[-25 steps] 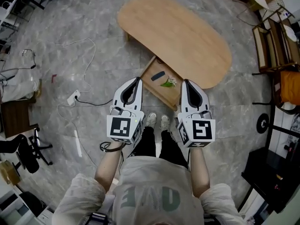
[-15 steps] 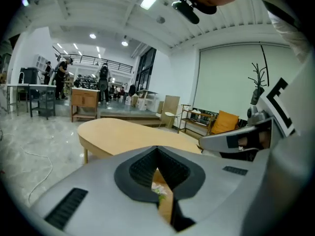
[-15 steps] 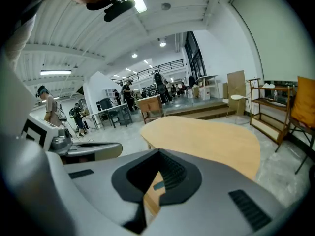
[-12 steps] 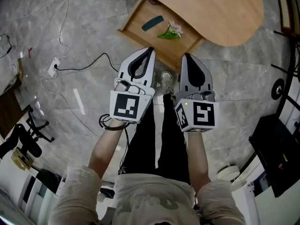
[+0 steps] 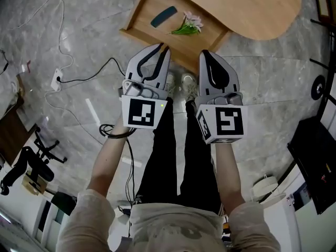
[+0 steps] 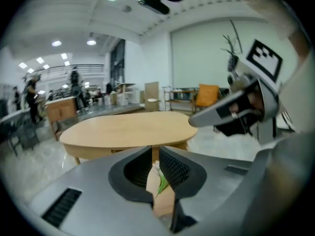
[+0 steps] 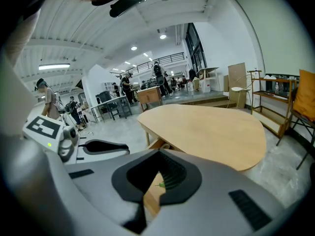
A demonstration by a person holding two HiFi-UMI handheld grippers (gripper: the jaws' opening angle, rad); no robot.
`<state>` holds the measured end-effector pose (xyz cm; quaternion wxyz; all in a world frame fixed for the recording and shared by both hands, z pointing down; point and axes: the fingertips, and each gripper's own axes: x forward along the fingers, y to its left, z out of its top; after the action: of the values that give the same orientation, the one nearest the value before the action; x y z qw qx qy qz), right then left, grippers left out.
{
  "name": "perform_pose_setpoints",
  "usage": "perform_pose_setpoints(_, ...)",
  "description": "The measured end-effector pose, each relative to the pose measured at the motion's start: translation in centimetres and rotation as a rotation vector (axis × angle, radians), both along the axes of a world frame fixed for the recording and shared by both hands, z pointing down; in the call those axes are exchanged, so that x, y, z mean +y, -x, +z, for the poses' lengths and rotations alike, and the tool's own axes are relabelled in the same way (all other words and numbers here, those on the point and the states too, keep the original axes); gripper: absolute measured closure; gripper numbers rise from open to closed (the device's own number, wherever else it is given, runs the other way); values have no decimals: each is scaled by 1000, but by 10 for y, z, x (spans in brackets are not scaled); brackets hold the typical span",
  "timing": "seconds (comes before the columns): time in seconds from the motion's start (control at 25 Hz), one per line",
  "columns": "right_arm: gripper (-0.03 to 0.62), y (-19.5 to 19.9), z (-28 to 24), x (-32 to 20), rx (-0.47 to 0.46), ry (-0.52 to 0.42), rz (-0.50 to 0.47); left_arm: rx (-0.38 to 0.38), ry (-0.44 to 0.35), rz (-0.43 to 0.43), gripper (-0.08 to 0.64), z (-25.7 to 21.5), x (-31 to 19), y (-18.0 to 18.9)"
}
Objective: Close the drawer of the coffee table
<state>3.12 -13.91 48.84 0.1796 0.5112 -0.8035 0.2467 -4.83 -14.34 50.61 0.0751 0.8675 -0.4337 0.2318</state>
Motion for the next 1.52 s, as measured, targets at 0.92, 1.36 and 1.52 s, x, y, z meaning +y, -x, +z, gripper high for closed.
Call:
perform_pose_setpoints(0.92,589,-2,63,51,51,130,-99,-1083,88,1154,488,215,58,25)
perform_pose_setpoints(1.36,589,-19,74,49,69,162,-57,-1079,146,1173,489,214,59,23)
perform_pose_setpoints(1.52,589,-23,67,44,57,155,-52,-1074,106,1116,489,201,57,23)
